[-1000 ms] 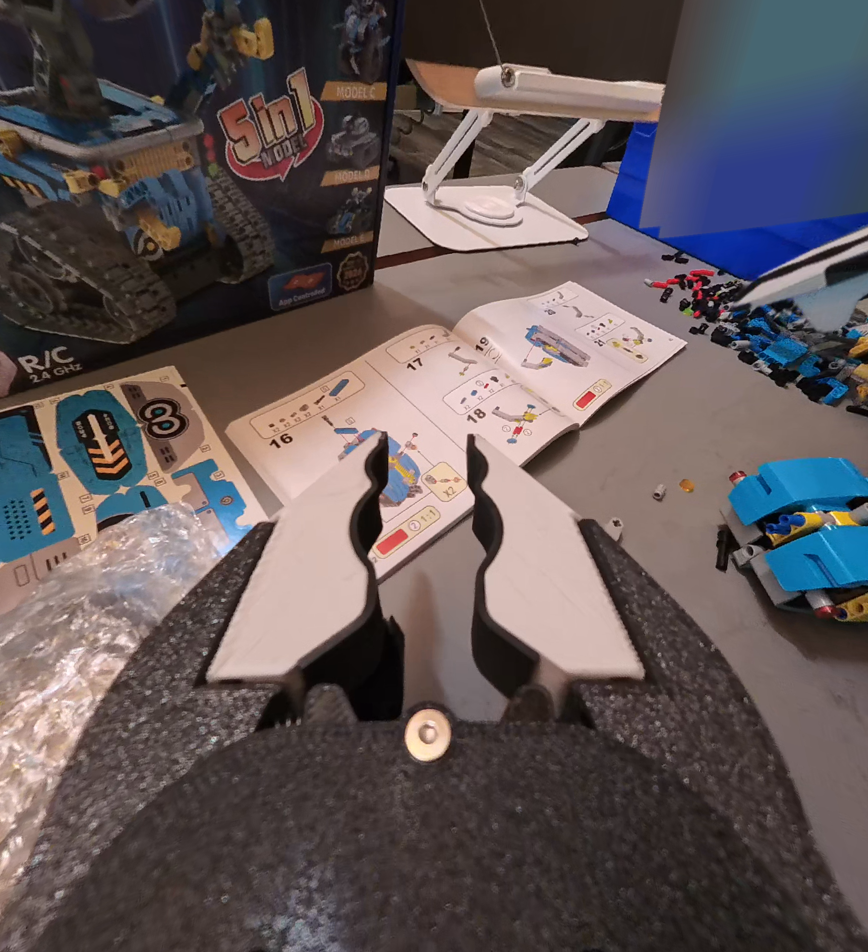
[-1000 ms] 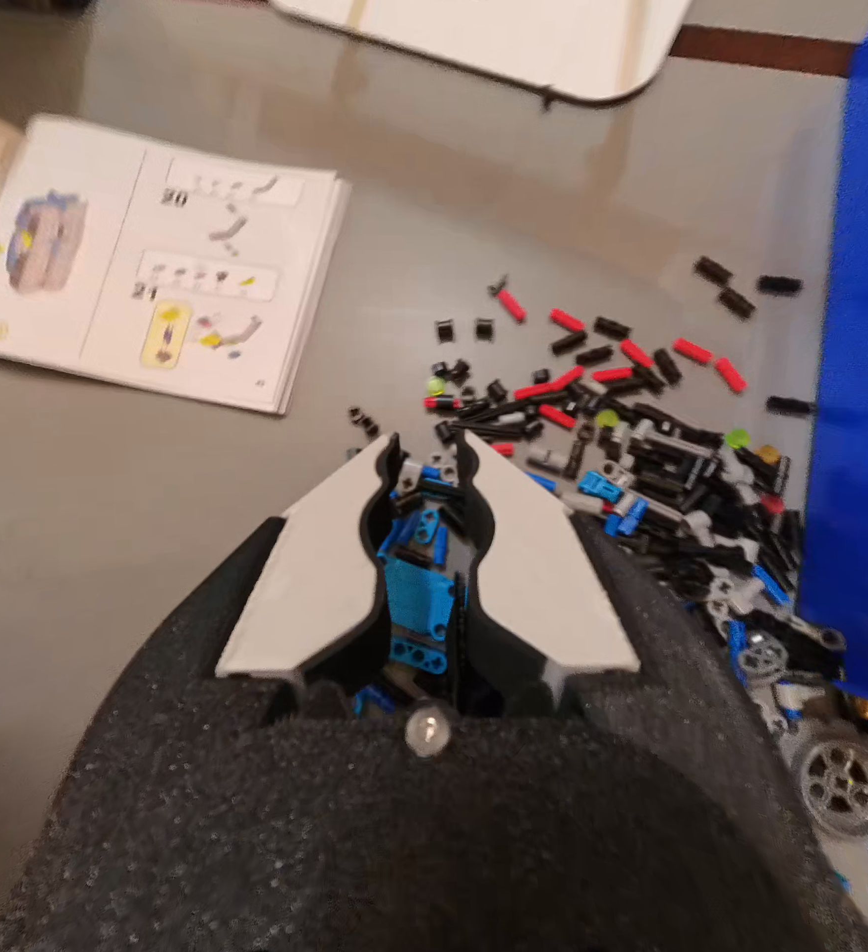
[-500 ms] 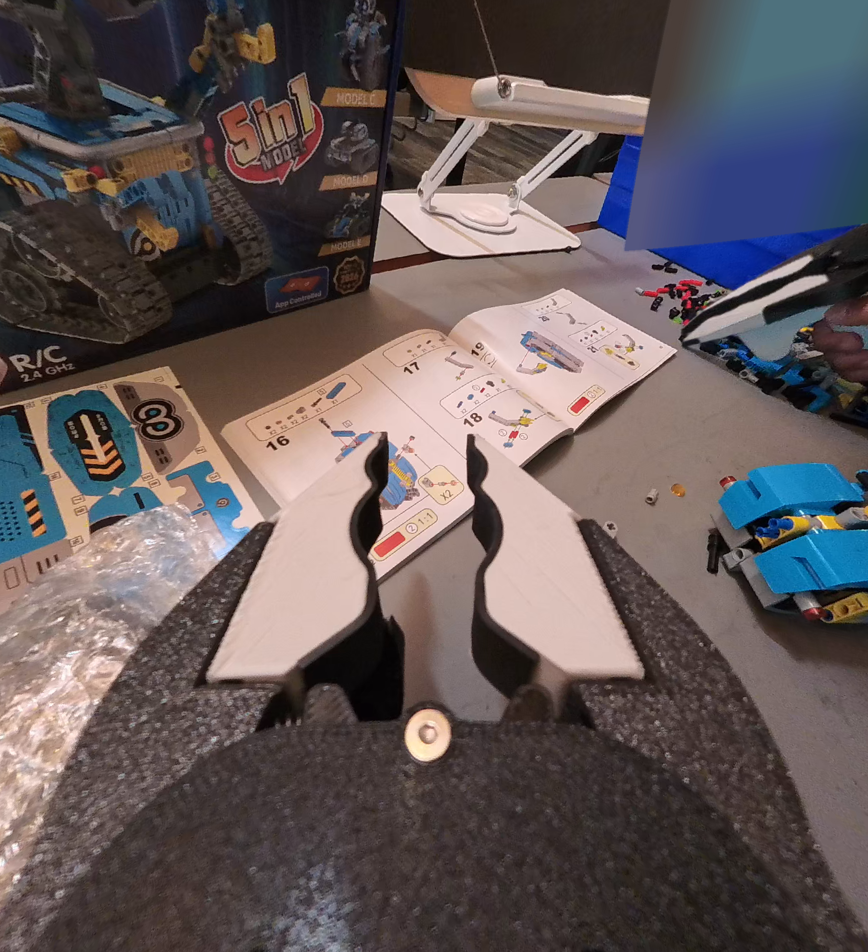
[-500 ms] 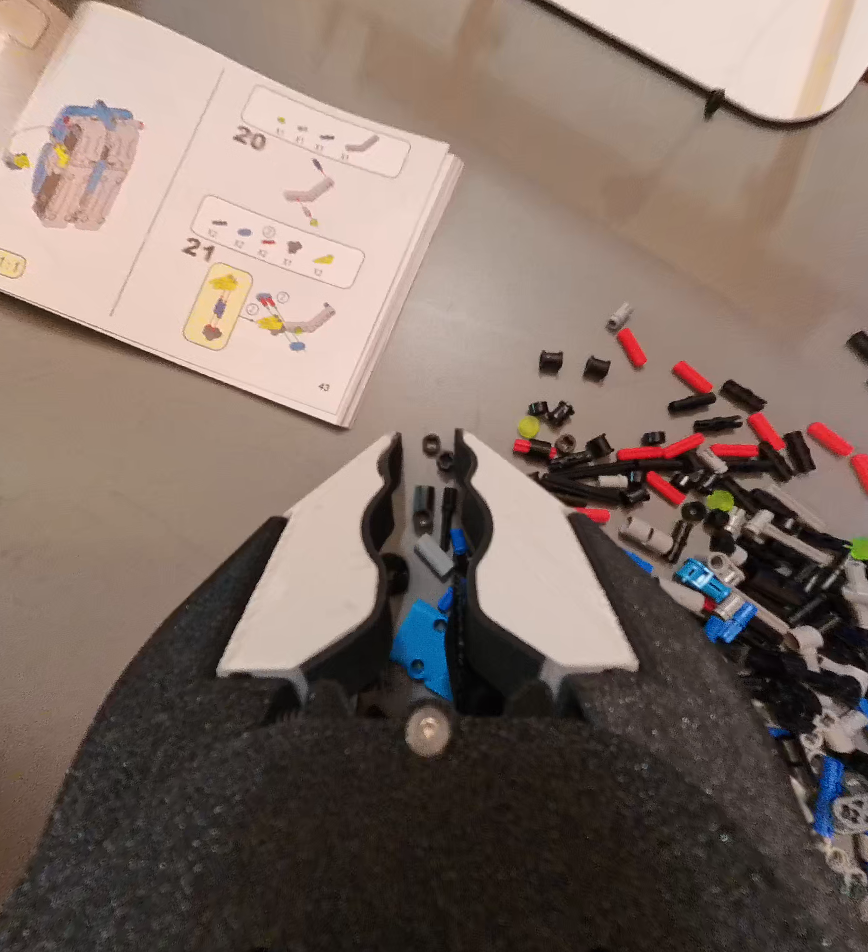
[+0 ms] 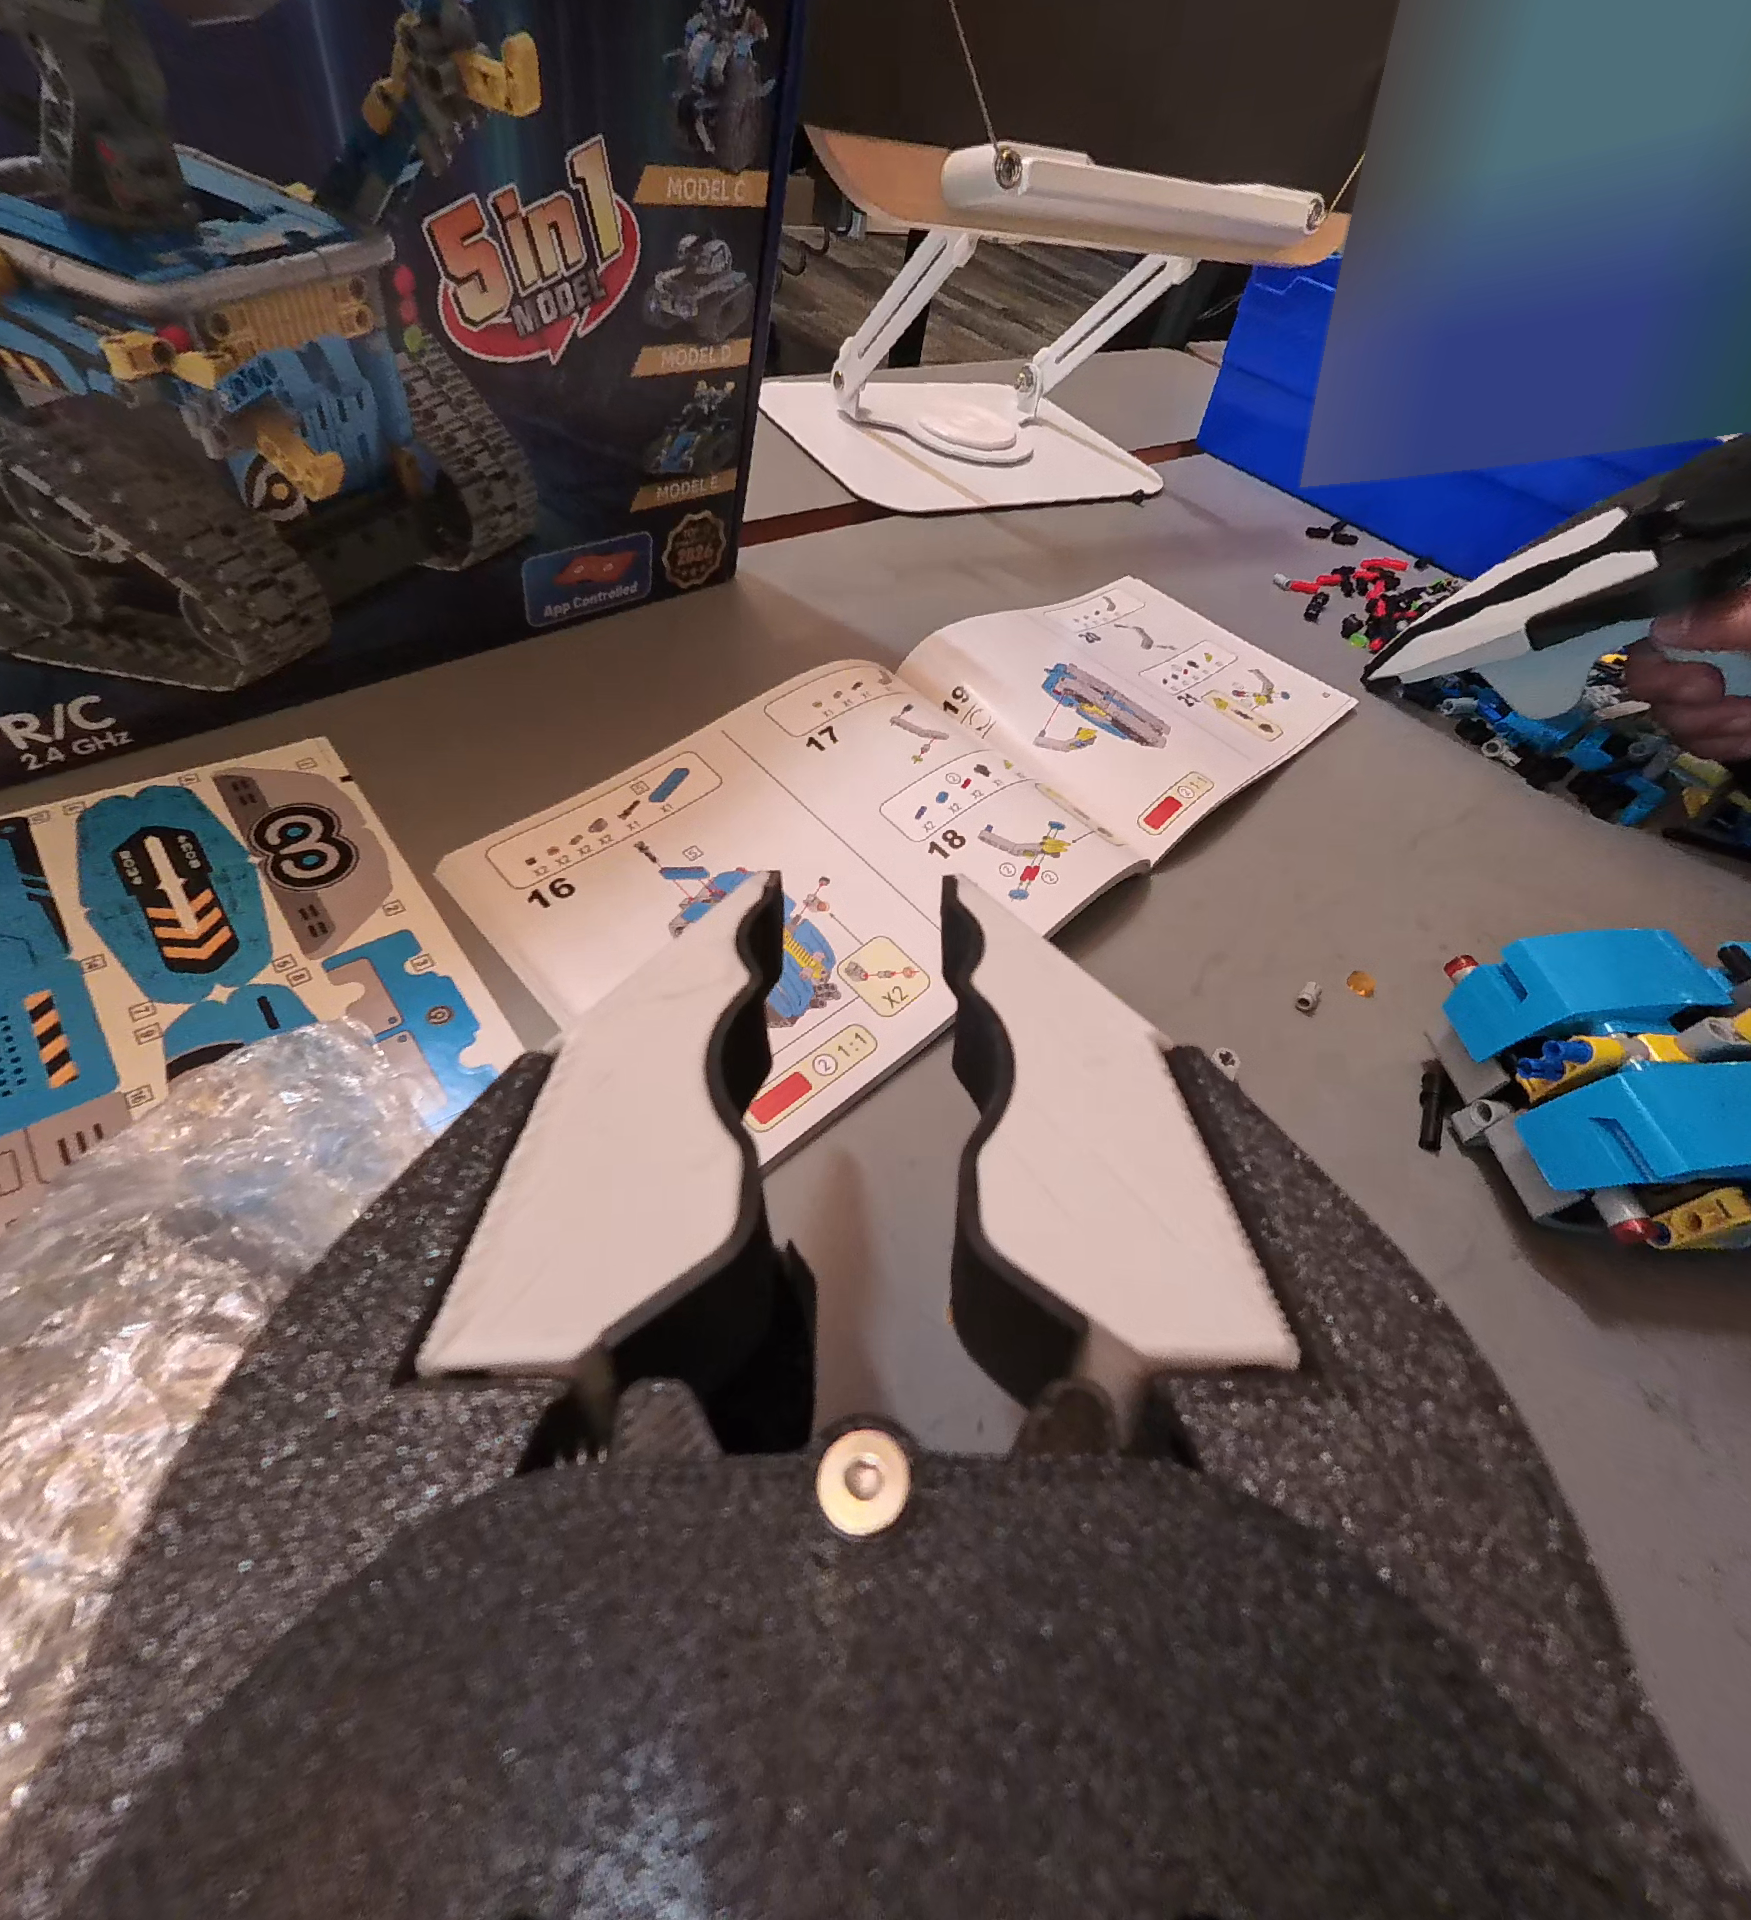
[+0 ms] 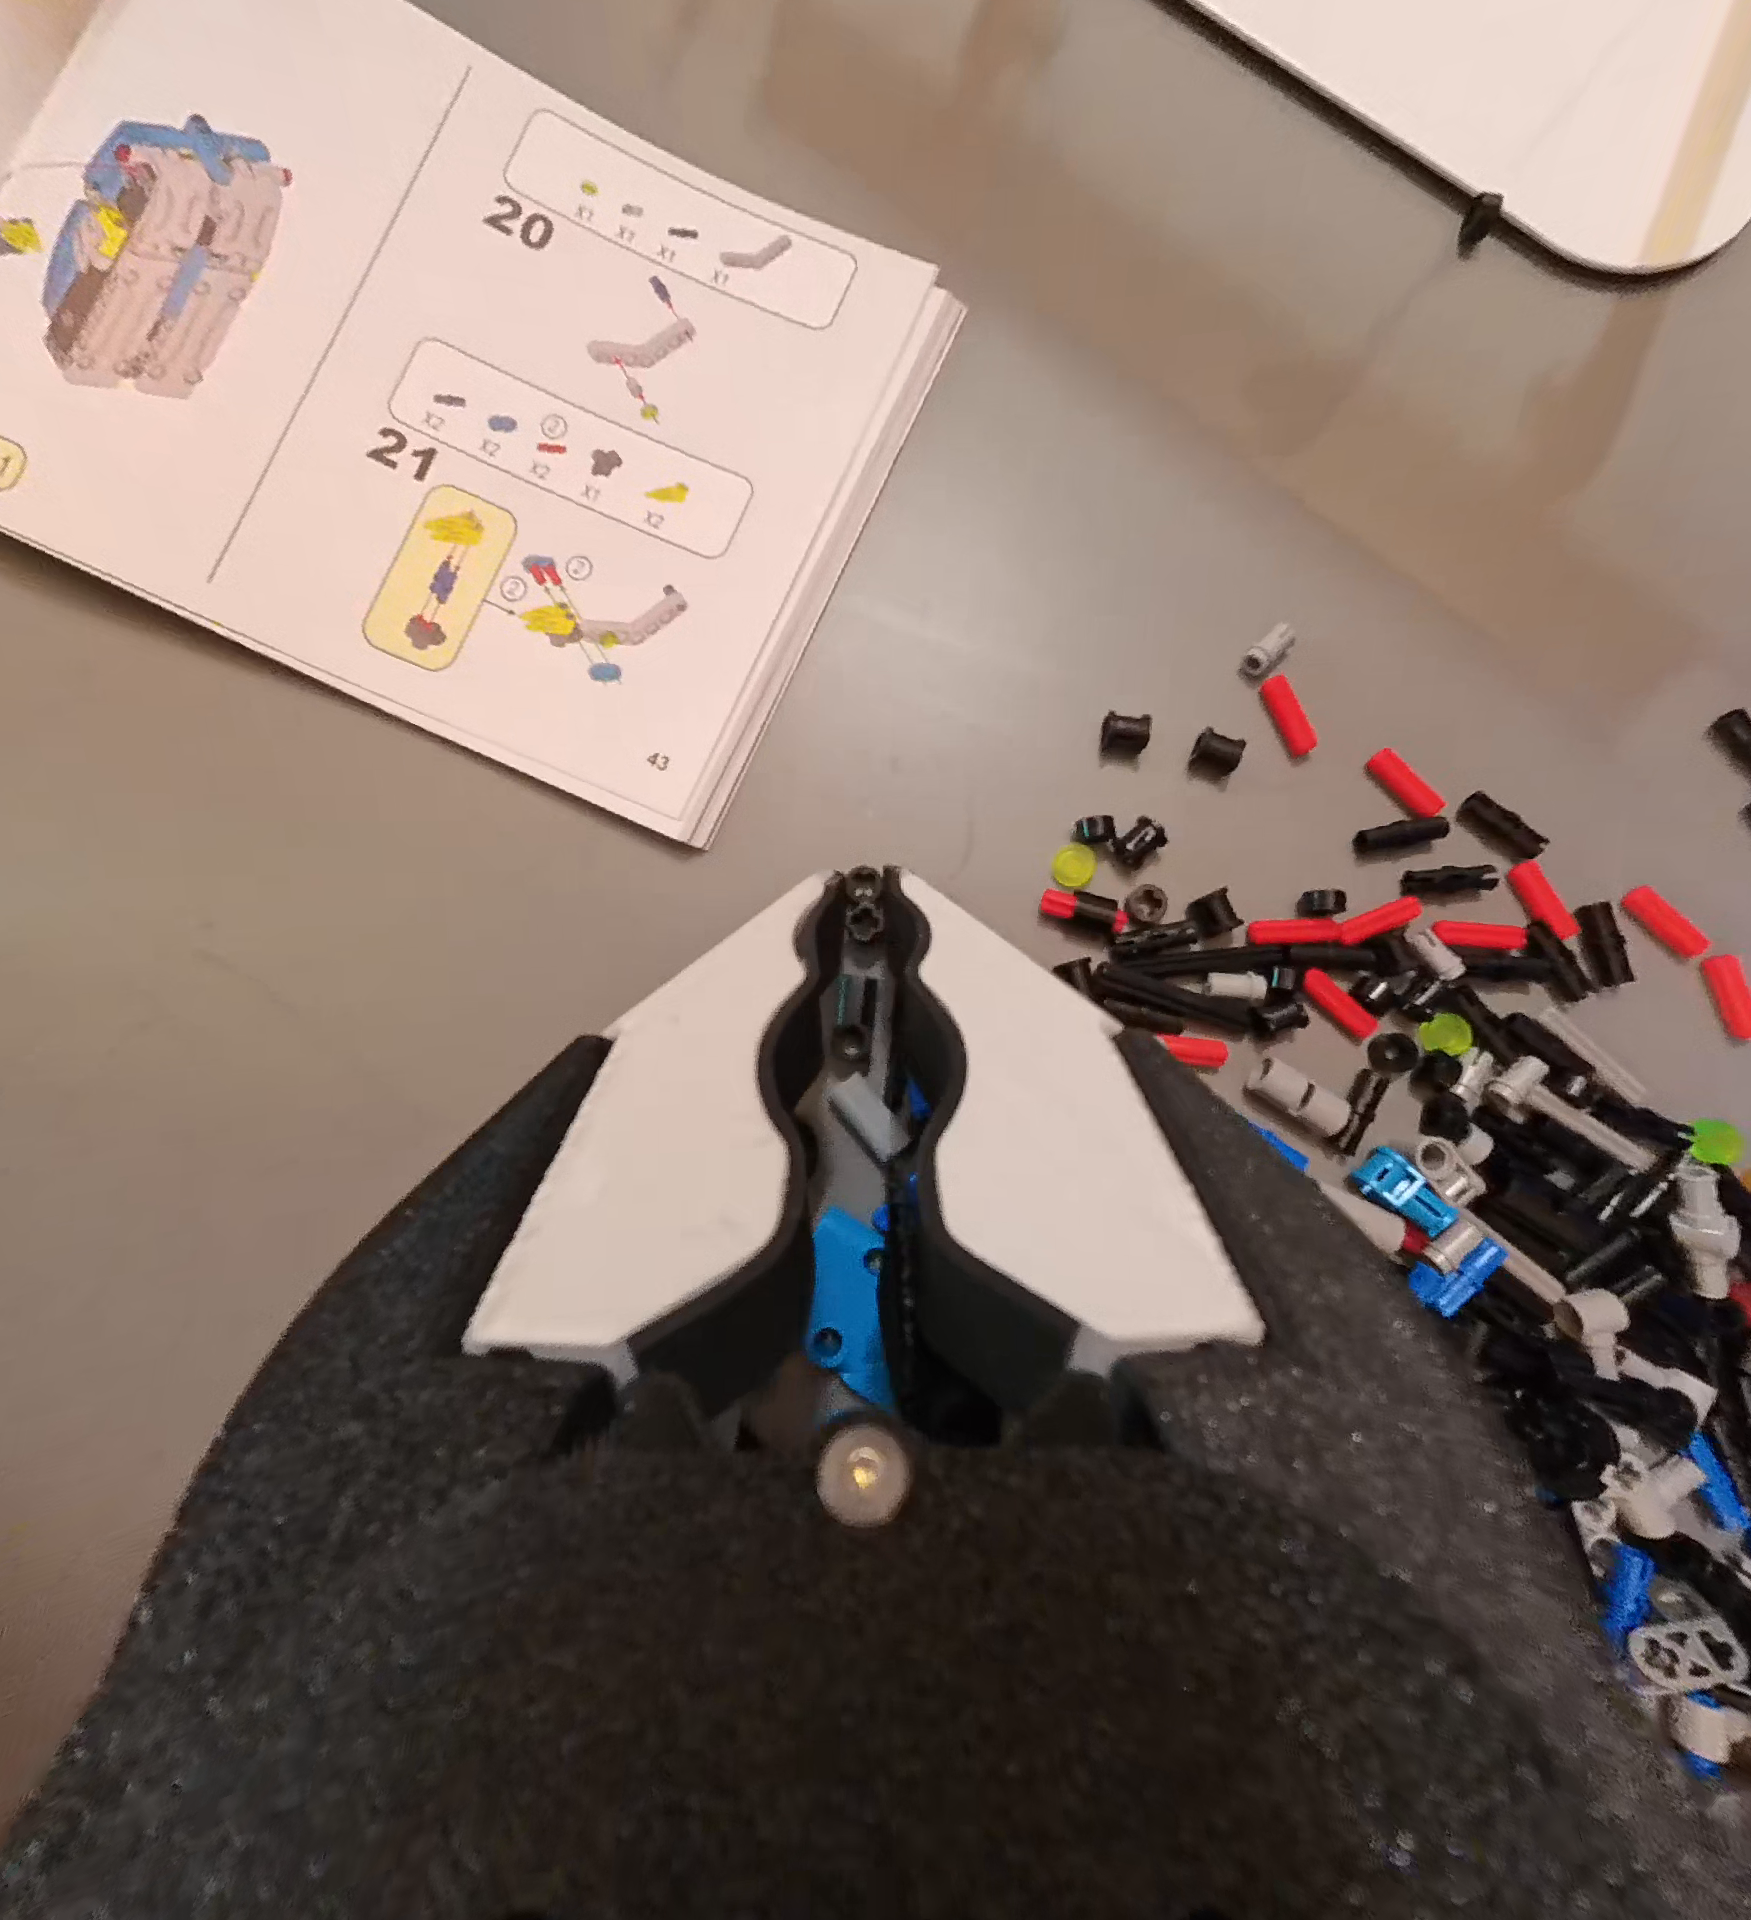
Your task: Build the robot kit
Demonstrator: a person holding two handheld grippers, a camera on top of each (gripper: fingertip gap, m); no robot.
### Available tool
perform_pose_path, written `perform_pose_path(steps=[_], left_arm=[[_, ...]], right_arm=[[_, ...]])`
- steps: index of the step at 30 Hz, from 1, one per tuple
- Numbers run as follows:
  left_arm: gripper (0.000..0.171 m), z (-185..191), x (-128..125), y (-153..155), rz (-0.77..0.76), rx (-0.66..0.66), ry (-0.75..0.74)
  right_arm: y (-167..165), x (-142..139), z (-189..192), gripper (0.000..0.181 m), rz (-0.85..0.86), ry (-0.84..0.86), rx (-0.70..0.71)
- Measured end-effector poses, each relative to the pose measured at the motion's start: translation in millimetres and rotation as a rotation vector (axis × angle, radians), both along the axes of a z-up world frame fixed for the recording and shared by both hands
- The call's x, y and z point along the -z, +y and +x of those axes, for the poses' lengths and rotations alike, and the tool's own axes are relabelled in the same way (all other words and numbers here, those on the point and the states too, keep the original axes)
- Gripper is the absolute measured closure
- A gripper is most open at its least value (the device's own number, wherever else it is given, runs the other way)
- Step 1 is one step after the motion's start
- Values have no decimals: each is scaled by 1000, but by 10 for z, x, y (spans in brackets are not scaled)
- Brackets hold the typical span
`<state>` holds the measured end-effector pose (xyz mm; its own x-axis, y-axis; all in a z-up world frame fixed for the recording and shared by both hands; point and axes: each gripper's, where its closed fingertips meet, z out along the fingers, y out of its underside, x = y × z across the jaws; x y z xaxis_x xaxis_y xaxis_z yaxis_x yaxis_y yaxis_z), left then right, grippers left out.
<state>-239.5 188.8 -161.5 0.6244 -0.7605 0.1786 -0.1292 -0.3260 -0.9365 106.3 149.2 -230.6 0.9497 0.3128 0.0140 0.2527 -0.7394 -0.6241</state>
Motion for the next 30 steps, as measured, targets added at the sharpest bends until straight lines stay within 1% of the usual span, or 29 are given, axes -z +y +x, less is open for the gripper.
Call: perform_pose_path(steps=[2, 4, 5, 7, 8, 9, 10, 11, 12, 13, 17, 19, 22, 25, 26, 27, 28, 30], left_arm=[[142, 1, 2, -1, -1, 1, 0], [142, 3, 3, -2, -1, 2, 1], [142, 4, 4, -1, -2, 2, 3], [142, 6, 6, -3, -1, 3, 4], [142, 7, 6, -4, 0, 4, 5], [142, 8, 5, -6, 1, 4, 5], [142, 9, 5, -6, 1, 5, 6], [142, 10, 7, -7, 0, 6, 6], [142, 13, 11, -7, -2, 7, 8], [142, 15, 14, -7, -4, 9, 9], [142, 14, 15, -7, -8, 10, 7], [142, 13, 14, -7, -9, 11, 4], [142, 11, 13, -7, -11, 12, 2], [142, 12, 15, -5, -13, 12, 2], [142, 12, 16, -5, -14, 12, 2], [142, 10, 16, -4, -15, 12, 1], [142, 8, 13, -4, -15, 11, -1], [142, 5, 14, 0, -19, 11, -4]], right_arm=[[11, -74, -86, 175, 33, 18, -23], [16, -260, -345, 174, 96, 88, -102], [2, -365, -549, 175, 126, 133, -167], [-116, -504, -1098, 175, 138, 248, -346], [-222, -492, -1375, 174, 106, 287, -444], [-321, -429, -1590, 174, 74, 282, -527], [-381, -323, -1717, 174, 46, 236, -578], [-399, -215, -1776, 174, 30, 178, -598], [-409, -136, -1808, 174, 20, 141, -607], [-437, -96, -1844, 174, 7, 143, -622], [-403, -126, -1898, 174, 7, 218, -612], [-350, -109, -1905, 175, 9, 215, -597], [-367, 4, -1947, 174, -26, 189, -613], [-375, 3, -1944, 174, -19, 189, -620], [-382, -3, -1922, 170, -30, 191, -610], [-387, -25, -1886, 153, -27, 185, -598], [-396, -72, -1833, 145, -14, 180, -593], [-395, -190, -1615, 148, 23, 157, -560]])
